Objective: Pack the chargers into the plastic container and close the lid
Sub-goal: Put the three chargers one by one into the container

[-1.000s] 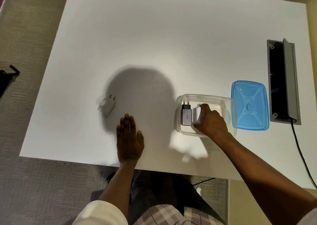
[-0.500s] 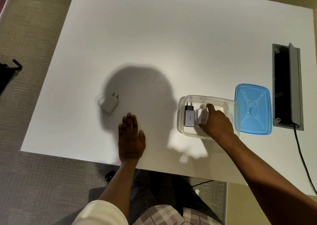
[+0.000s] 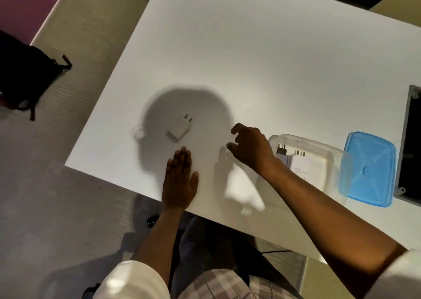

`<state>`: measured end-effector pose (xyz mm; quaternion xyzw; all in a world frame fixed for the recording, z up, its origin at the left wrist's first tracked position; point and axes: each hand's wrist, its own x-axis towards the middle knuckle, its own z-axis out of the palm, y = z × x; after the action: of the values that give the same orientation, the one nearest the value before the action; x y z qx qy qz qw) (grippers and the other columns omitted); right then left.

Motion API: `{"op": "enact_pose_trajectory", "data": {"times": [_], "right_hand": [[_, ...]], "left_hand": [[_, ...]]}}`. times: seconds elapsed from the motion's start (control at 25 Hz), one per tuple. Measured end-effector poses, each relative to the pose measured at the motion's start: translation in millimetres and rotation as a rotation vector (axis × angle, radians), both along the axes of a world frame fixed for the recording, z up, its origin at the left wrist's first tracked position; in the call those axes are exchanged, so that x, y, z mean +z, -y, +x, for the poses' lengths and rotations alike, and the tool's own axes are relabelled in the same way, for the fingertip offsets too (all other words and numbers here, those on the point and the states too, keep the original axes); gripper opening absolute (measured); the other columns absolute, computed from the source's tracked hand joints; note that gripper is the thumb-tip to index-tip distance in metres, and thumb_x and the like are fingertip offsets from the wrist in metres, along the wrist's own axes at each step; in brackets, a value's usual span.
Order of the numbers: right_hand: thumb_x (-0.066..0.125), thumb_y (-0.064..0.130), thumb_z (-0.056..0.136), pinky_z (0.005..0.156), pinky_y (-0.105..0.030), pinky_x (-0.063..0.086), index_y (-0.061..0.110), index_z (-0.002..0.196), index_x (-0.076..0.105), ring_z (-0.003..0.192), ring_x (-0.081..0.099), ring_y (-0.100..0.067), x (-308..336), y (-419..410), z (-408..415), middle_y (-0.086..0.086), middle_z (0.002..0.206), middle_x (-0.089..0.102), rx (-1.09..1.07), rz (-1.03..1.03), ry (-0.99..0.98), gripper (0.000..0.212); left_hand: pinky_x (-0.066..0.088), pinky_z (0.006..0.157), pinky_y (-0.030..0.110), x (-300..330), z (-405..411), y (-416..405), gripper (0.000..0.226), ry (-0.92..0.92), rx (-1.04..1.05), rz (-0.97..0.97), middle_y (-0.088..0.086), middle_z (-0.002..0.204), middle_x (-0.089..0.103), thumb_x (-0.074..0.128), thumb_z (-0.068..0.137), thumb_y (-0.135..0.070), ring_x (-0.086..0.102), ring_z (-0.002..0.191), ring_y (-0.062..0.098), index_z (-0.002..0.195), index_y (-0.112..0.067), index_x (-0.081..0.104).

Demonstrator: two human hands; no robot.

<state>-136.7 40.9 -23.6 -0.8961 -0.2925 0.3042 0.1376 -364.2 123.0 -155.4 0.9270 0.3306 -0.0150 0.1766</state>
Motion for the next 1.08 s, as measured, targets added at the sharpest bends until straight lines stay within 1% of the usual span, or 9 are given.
{"op": "enact_pose_trajectory", "data": {"times": [0.12,0.24,0.32,0.4,0.52,0.64,0.76,0.88,1.08], "right_hand": [[0.063,0.034,0.087,0.088,-0.039,0.051,0.015,0.131,0.044,0.110,0.062,-0.032,-20,-38,-21,-0.012,0.109,0.070,0.092,0.012,-0.078,0.052],[0.066,0.035,0.083,0.081,-0.038,0.052,0.012,0.133,0.041,0.104,0.064,-0.033,-32,-70,-39,-0.012,0.101,0.071,0.081,0.069,-0.094,0.060],[0.066,0.038,0.082,0.076,-0.036,0.051,0.016,0.133,0.042,0.099,0.066,-0.031,-36,-89,-49,-0.010,0.100,0.071,0.069,0.096,-0.076,0.061],[0.068,0.043,0.078,0.069,-0.033,0.047,0.018,0.132,0.041,0.094,0.067,-0.032,-38,-105,-54,-0.009,0.104,0.069,0.051,0.102,-0.059,0.065],[0.067,0.054,0.073,0.068,-0.034,0.046,0.020,0.129,0.038,0.092,0.066,-0.034,-38,-121,-61,-0.009,0.107,0.067,0.029,0.058,-0.035,0.072],[0.064,0.059,0.075,0.067,-0.034,0.043,0.016,0.126,0.038,0.090,0.067,-0.036,-40,-134,-69,-0.009,0.103,0.068,0.011,0.009,0.029,0.072],[0.062,0.057,0.079,0.069,-0.034,0.040,0.013,0.132,0.036,0.096,0.066,-0.036,-42,-146,-77,-0.011,0.109,0.066,-0.036,-0.034,0.060,0.074],[0.060,0.052,0.083,0.071,-0.035,0.038,0.012,0.137,0.033,0.099,0.064,-0.037,-43,-154,-80,-0.014,0.116,0.060,-0.028,-0.078,0.066,0.073],[0.063,0.027,0.078,0.070,-0.034,0.040,0.019,0.140,0.031,0.096,0.062,-0.039,-37,-147,-79,-0.014,0.123,0.044,-0.007,-0.093,-0.011,0.070]], "left_hand": [[0.013,0.127,0.045,1,-15,-21,0.071,0.009,0.034,-0.008,0.008,0.168,0.009,0.037,0.100,-0.038,0.009,0.156,0.023,0.159,-0.011,0.009],[0.015,0.126,0.047,3,-25,-46,0.071,0.011,0.028,-0.008,0.011,0.167,0.014,0.036,0.099,-0.041,0.011,0.155,0.026,0.158,-0.009,0.013],[0.012,0.127,0.047,4,-28,-60,0.072,-0.009,0.006,-0.015,0.011,0.167,0.012,0.035,0.099,-0.044,0.009,0.155,0.026,0.158,-0.008,0.013],[0.009,0.127,0.045,5,-30,-71,0.074,-0.042,-0.023,-0.014,0.010,0.168,0.009,0.033,0.099,-0.047,0.006,0.156,0.025,0.158,-0.009,0.011],[0.005,0.128,0.043,6,-33,-87,0.075,-0.056,-0.035,-0.012,0.009,0.168,0.006,0.030,0.100,-0.051,0.003,0.156,0.024,0.158,-0.010,0.008],[0.007,0.127,0.045,6,-33,-98,0.069,-0.032,0.010,-0.019,0.009,0.168,0.008,0.029,0.102,-0.044,0.004,0.156,0.025,0.158,-0.009,0.011],[0.012,0.126,0.048,5,-32,-97,0.063,0.004,0.026,-0.008,0.011,0.167,0.013,0.032,0.102,-0.034,0.008,0.156,0.027,0.157,-0.007,0.017],[0.012,0.127,0.048,5,-32,-97,0.063,0.005,0.020,-0.007,0.011,0.167,0.014,0.036,0.102,-0.031,0.009,0.156,0.027,0.157,-0.007,0.017],[0.014,0.126,0.047,4,-30,-96,0.063,-0.001,0.015,0.013,0.010,0.167,0.013,0.033,0.102,-0.034,0.009,0.156,0.026,0.158,-0.008,0.016]]}}
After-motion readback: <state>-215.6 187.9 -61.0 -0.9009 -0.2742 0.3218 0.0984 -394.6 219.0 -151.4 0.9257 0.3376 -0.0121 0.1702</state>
